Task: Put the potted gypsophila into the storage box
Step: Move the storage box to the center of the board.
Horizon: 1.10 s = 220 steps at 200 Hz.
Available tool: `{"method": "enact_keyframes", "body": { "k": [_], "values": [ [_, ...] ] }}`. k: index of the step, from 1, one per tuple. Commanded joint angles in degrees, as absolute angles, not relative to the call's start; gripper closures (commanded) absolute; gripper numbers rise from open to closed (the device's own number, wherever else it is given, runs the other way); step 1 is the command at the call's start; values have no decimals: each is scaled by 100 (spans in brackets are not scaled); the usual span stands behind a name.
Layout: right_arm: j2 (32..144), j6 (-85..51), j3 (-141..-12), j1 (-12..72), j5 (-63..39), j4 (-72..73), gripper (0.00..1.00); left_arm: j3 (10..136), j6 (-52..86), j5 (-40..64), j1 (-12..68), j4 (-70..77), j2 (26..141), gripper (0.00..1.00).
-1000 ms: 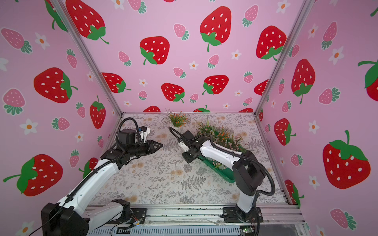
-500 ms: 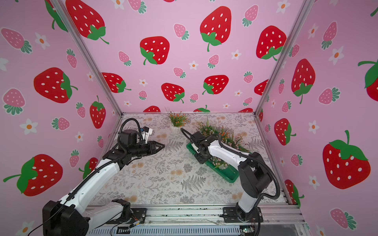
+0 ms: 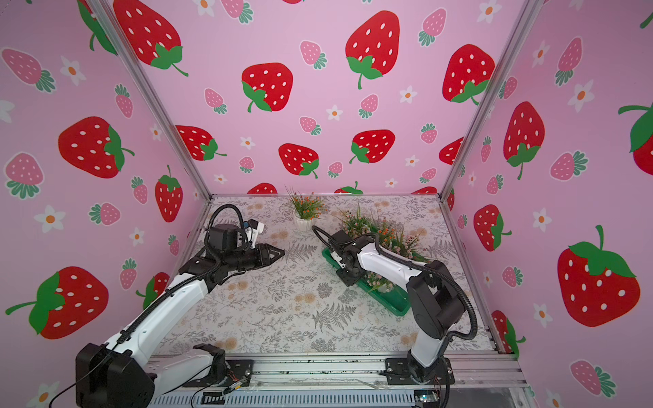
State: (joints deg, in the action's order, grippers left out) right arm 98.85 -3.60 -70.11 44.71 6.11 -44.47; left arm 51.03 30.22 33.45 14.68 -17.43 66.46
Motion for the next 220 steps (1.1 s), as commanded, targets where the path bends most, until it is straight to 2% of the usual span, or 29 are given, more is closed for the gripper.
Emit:
{"method": "enact_keyframes", "body": {
  "k": [1,24,85,160,220],
  "values": [
    [9966,-331,-6908,4467,355,-4547,79,5112,2979,3333,1485,-1737,6620,64],
    [9971,-441,-6921,4533,210,-4535,90,5102,2996,3292,1479,-1731,6610,64],
    [10182,-1033,-7373,4853,-167,-4198,96,4884,3286,3092,1481,-1245,6539,64],
    [10725,-1523,-8239,5245,-588,-3880,94,4921,3093,2191,1485,-1195,6564,64],
    [10587,-1542,-8842,5317,-344,-3901,76,5356,2932,1581,1463,-1342,7331,64]
  ]
}}
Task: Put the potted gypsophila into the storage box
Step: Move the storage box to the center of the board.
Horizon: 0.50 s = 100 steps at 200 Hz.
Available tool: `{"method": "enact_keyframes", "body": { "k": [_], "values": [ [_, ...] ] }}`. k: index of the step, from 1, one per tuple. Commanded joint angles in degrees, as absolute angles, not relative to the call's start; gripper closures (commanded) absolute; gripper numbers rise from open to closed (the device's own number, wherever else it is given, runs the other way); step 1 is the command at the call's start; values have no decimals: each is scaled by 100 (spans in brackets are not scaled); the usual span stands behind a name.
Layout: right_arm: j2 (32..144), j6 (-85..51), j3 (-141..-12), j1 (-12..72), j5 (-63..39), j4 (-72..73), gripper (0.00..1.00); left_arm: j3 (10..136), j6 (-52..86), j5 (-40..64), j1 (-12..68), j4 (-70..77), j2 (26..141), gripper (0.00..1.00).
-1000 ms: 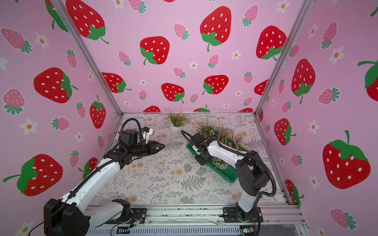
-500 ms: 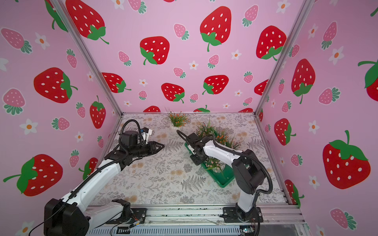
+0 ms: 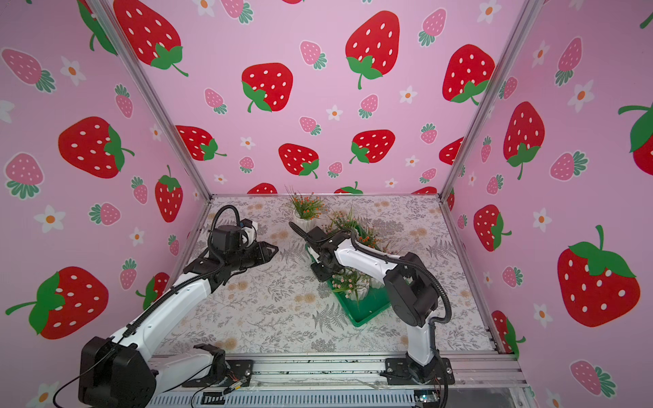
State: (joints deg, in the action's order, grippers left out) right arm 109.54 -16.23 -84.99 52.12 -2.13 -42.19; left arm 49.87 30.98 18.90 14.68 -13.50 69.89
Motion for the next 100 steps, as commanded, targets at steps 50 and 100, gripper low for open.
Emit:
{"method": "enact_keyframes", "body": {
  "k": [50,100],
  "values": [
    [9253,-1347,-8532,5208,149,-4069,62,5980,2778,1362,1293,-1356,8116,62],
    [8002,-1362,-7586,3948,-549,-3536,59,7304,2875,1894,1193,-1268,9663,60]
  ]
}}
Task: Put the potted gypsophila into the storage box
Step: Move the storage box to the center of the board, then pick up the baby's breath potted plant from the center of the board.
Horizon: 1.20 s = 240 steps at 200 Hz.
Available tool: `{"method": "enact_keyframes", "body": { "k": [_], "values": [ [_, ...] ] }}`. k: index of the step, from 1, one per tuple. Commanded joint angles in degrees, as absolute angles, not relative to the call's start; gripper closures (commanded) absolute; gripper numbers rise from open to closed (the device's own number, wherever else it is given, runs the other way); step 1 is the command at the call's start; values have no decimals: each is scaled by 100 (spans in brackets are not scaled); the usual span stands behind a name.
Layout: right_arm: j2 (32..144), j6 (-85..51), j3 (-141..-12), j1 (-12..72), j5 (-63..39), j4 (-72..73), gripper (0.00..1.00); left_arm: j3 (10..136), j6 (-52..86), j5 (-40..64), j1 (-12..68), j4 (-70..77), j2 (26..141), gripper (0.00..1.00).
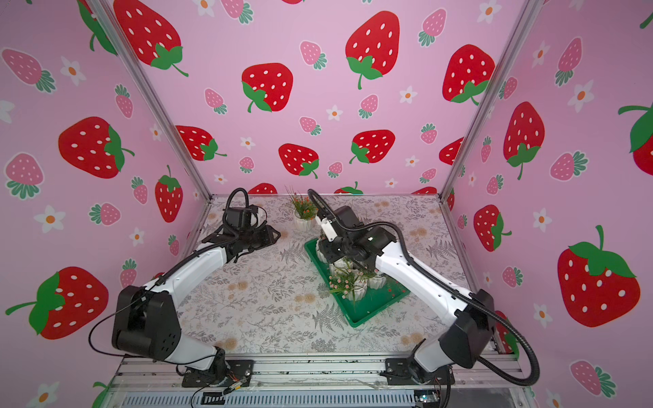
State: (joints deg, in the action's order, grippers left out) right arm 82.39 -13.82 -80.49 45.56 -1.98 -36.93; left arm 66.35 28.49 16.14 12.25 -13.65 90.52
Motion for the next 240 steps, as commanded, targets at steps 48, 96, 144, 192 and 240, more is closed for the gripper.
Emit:
{"method": "enact_keyframes", "body": {
  "k": [48,96,144,192,240],
  "values": [
    [7752,-1381,-7029,2880,-1144,-3157,59,8745,2777,1456,1202,-1682,11052,60],
    [7919,-1432,-6899,2394,-1542,-2871,58,9947,2780,1455,1204,-1961,12078,61],
    [8115,-1446,-6904,2183,-1715,-2728,58,10863,2725,1331,1204,-2217,12814,62],
    [8259,-1527,-6932,2002,-2096,-2536,58,11552,2659,1147,1203,-2432,13454,64],
    [8417,-1599,-6942,1929,-2268,-2441,58,11772,2577,1187,1204,-2451,13761,66]
  ]
}}
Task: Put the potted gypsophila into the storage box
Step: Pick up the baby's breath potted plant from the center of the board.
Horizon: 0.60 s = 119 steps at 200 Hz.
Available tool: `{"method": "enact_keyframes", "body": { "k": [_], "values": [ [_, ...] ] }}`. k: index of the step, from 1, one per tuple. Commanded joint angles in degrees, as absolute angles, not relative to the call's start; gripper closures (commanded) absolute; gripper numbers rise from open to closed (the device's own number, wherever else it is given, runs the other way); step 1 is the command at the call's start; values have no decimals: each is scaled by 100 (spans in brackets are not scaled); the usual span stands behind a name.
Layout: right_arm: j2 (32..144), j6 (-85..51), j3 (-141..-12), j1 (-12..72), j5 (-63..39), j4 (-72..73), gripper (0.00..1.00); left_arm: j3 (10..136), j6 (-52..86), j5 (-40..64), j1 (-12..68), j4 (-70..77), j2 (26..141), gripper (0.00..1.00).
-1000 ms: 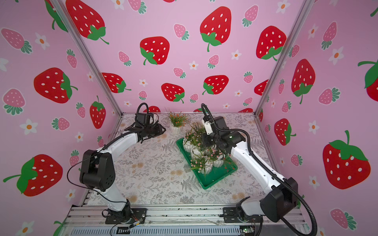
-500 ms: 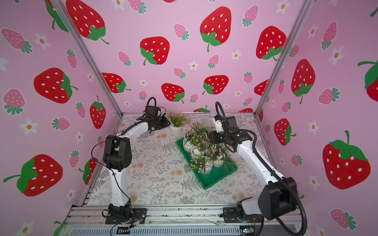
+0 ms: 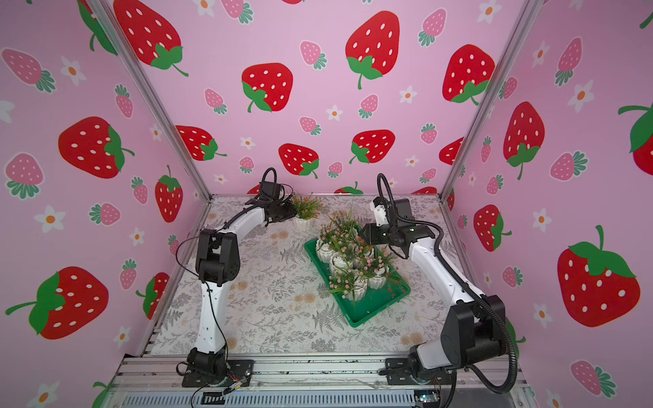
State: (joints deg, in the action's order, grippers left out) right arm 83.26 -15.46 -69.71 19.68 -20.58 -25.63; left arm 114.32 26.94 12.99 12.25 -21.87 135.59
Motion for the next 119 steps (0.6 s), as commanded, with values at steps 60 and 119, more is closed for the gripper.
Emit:
{"method": "enact_keyframes", "body": {
  "k": [60,119],
  "values": [
    [8407,-1600,-6960,1918,-2232,-2464,58,11935,2485,1176,1221,-2534,13888,71],
    [8290,-1591,-6875,1912,-2224,-2469,59,11851,2297,909,1321,-2703,13782,82]
  ]
}}
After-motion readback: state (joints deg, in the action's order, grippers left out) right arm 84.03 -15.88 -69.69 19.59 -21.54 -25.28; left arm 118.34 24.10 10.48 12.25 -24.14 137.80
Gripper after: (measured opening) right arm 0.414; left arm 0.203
